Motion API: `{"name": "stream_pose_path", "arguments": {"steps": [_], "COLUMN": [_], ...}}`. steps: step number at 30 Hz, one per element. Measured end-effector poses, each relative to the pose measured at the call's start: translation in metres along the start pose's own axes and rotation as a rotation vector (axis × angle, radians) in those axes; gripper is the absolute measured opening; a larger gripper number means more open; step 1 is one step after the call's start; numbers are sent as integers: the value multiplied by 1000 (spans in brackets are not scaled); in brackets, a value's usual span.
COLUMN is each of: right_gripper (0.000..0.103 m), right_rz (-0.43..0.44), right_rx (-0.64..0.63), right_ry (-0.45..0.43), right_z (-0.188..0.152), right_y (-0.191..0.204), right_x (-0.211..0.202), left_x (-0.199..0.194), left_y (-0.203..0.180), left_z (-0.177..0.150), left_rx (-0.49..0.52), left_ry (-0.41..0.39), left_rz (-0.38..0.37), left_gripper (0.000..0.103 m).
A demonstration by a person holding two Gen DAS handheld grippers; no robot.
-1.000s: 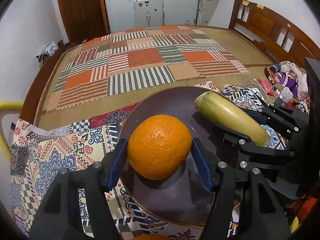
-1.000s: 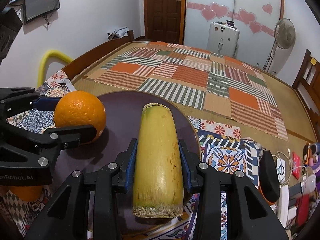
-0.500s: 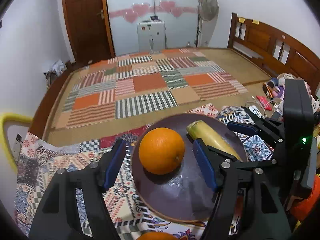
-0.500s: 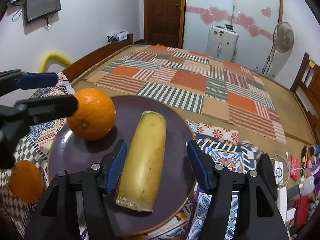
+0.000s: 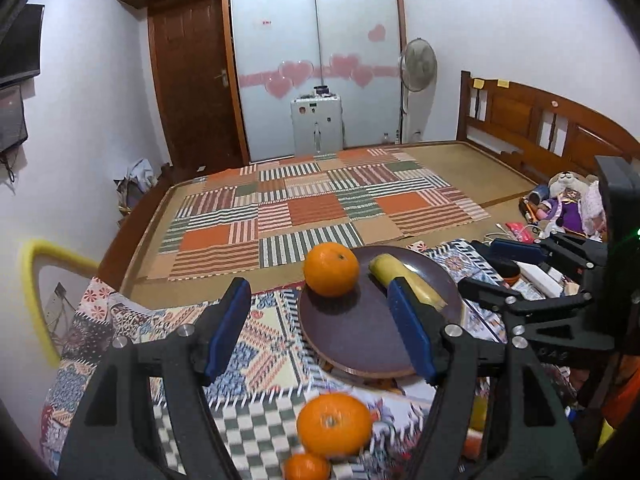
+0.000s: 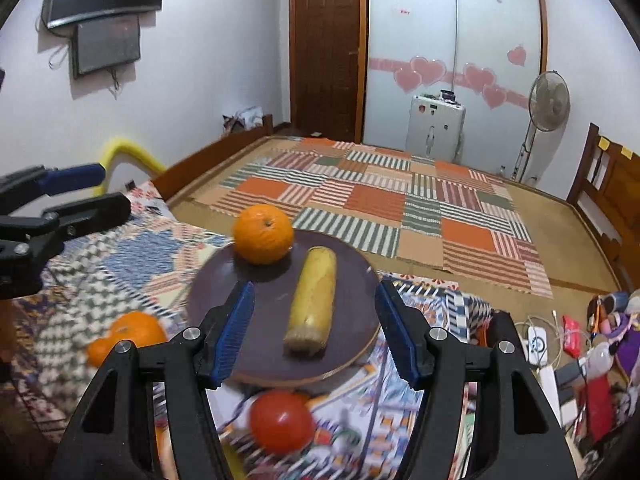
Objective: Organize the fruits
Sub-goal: 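Move the right tool to the pomelo segment and grasp it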
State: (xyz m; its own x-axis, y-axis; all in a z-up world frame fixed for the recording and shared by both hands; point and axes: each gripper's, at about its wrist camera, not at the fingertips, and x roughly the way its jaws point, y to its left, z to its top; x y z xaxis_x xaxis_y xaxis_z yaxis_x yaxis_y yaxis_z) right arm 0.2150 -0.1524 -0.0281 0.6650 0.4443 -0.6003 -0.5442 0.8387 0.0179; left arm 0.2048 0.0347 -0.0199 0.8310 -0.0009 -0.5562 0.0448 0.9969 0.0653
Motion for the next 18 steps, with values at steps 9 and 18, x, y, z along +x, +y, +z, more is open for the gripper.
{"name": "stream_pose_path", "arguments": {"steps": [9, 18], "right_gripper": [59, 59], "right_rz": [-23, -42], "right_rx": [-12, 3], "right_ry": [-46, 2], "right_z": [-36, -91], "right_y": [21, 29], "right_x": [-57, -72], "left_x": [-60, -87], "left_y": [-8, -6], "left_z": [-45, -95], "left_rx": [-12, -57], "left_ry": [-23, 9], "left_rz": [-21, -50], "left_gripper": [74, 74]}}
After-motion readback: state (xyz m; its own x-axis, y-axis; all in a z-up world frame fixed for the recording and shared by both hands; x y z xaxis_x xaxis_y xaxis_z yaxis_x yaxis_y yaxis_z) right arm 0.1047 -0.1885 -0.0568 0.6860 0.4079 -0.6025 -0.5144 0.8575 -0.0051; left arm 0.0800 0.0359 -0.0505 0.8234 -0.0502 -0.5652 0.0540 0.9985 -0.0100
